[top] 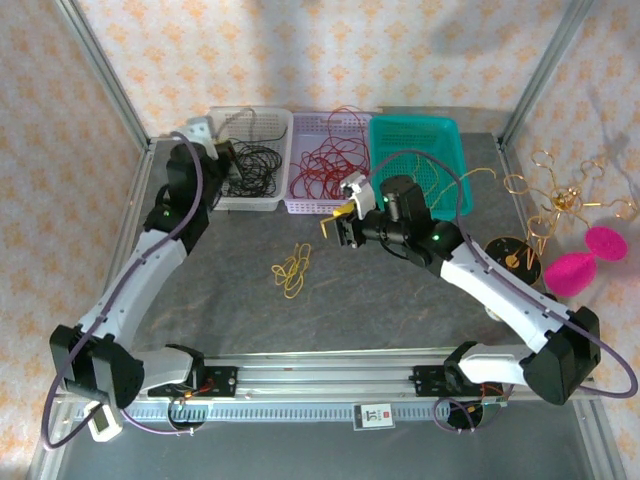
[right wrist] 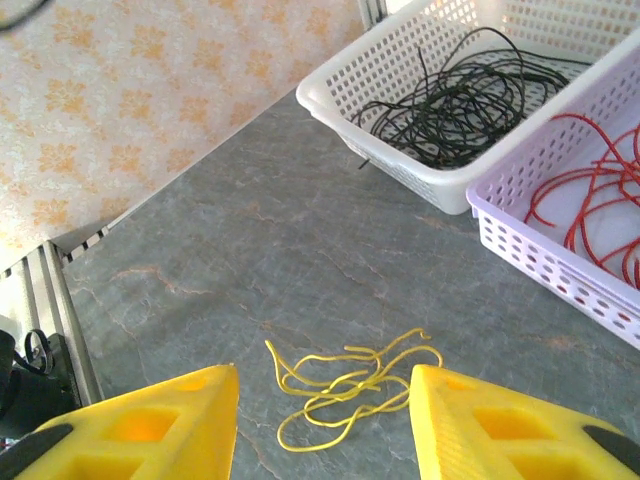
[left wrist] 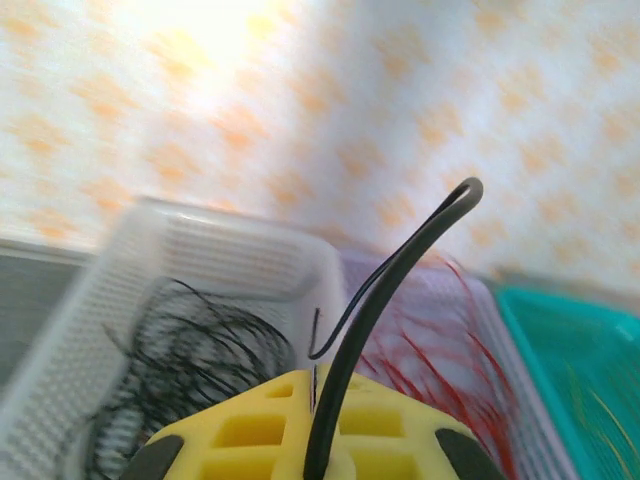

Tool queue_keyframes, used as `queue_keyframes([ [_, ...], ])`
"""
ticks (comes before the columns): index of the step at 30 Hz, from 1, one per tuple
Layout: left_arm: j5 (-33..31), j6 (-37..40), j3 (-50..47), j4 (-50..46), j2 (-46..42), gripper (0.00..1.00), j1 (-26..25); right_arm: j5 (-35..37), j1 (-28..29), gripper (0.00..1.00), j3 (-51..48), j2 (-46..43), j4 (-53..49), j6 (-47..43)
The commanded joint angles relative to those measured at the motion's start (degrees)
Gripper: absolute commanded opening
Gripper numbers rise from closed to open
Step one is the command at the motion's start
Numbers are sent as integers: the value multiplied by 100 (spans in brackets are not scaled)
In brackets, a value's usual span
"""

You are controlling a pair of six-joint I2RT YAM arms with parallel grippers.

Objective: Untangle the cables

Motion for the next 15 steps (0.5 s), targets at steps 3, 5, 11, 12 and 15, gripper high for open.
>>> queue_keyframes([
  [3,-1835,-323,945,-278,894,0,82,272,8,48,-302,-411,374,256],
  [5,-2184,-376,1189,-244,1367,0,88,284,8,48,-406,-447,401,326],
  [11,-2121,-425,1243,576,2546,0,114,208,10,48,-641,-366,504,702],
  [12,-2063,-453,1327,594,2749,0,114,198,8,48,-676,-346,521,746],
  [15,-1709,-606,1680,490,3443,0,122,200,8,47,-803,-319,567,884],
])
